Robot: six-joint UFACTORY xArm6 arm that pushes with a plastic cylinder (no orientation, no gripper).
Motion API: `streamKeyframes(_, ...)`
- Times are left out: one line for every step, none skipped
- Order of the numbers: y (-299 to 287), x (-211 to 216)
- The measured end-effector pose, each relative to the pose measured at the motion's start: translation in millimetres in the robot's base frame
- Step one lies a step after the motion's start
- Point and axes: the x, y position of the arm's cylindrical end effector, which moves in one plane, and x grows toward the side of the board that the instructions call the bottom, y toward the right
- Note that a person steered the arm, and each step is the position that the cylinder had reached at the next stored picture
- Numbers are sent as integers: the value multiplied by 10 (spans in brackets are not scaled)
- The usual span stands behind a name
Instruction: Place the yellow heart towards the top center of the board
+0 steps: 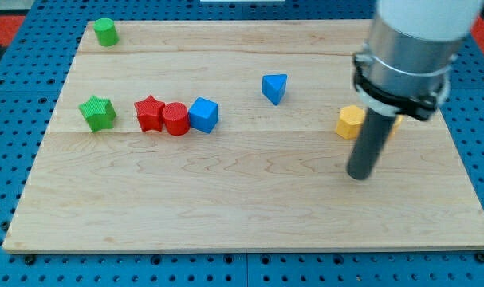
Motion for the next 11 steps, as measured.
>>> streamKeyframes(247,95)
streamKeyframes(418,94)
streamKeyframes(775,-209)
streamKeyframes(764,-638)
streamKeyframes(423,-1229)
streamKeyframes(5,-1738)
streamKeyframes(411,-1152)
streamKeyframes(26,-882)
streamKeyframes(-146,-1463)
streamKeyframes(-226,-2064)
streamKeyframes(-527,-2255)
